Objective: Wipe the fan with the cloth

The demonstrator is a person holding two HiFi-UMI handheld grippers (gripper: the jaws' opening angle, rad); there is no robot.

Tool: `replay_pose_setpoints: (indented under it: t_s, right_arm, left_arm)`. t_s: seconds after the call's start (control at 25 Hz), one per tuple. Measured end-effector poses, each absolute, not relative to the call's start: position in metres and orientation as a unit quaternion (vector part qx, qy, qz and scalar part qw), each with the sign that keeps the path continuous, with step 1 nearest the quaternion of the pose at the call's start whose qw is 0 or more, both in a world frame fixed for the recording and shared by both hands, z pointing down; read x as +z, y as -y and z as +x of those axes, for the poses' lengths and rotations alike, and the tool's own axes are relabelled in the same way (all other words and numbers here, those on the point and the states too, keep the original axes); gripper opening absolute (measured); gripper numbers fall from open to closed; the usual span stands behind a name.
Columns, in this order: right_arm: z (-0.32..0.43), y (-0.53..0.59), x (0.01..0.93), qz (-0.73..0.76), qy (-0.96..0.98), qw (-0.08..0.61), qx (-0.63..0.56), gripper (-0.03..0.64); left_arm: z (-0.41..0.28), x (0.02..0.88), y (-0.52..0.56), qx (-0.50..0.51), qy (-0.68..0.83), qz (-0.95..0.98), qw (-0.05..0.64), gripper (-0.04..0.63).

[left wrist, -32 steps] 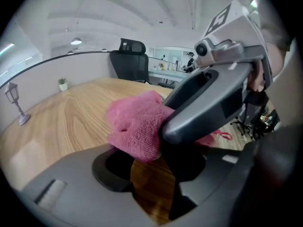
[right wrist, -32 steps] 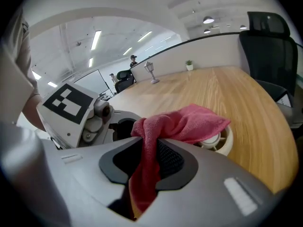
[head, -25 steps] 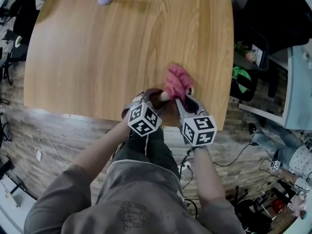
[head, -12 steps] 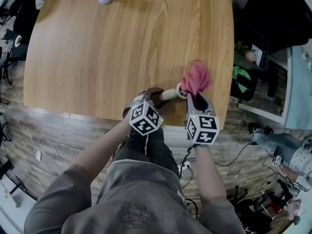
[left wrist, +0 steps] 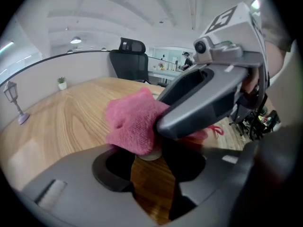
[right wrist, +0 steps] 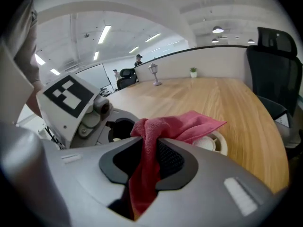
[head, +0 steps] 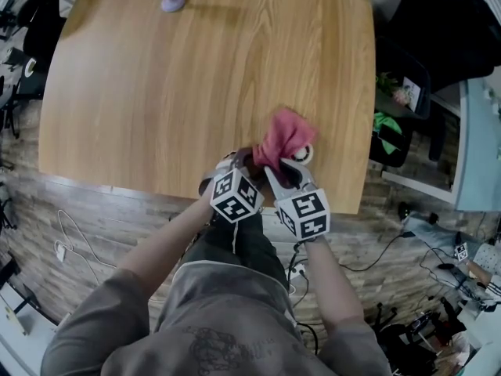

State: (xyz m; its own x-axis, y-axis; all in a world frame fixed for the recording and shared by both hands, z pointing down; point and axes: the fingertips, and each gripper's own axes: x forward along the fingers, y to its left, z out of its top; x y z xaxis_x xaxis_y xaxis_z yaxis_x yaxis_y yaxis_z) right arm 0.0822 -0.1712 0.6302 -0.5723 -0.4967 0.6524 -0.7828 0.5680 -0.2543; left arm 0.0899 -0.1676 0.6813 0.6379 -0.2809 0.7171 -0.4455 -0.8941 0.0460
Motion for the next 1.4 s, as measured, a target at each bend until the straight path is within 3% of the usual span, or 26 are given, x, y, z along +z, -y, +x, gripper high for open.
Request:
replay_pose_setpoints:
  t_s: [0.44,0.68,0.88,1.16,1.28,1.4]
  right_arm:
    - [0.176,0.192,0.621,0.518,0.769,0.241,0.286,0.096]
    - [0.203,0.200,0.621,0.585,0.716,0.285,0.253,0.095]
    - [0.164,0.199,0.618,0.554,0.748,0.273,0.242,0.095]
    - [0.092,0.172,0.632,0.421,0.813,0.315,0.251,0.095]
    - [0.082,0.161,0.635,0.374,0.834,0.297,0.276,0.095]
    - [0.090,0.159,0.638,0.342,0.837,0.321,0.283,0.094]
  left_arm:
    - [0.091,0.681,0.167,0.373,0.201,0.900,0.102,0.189]
    - [0.090,0.680,0.168,0.374,0.200,0.900,0.104,0.187]
    - [0.091,0.680,0.167,0.374,0.198,0.900,0.106,0.187]
    - [0.091,0.681,0.167,0.375,0.199,0.900,0.101,0.187]
    - [0.092,0.681,0.167,0.375,0.198,0.900,0.102,0.187]
    - [0.093,0.681,0.168,0.375,0.201,0.900,0.097,0.187]
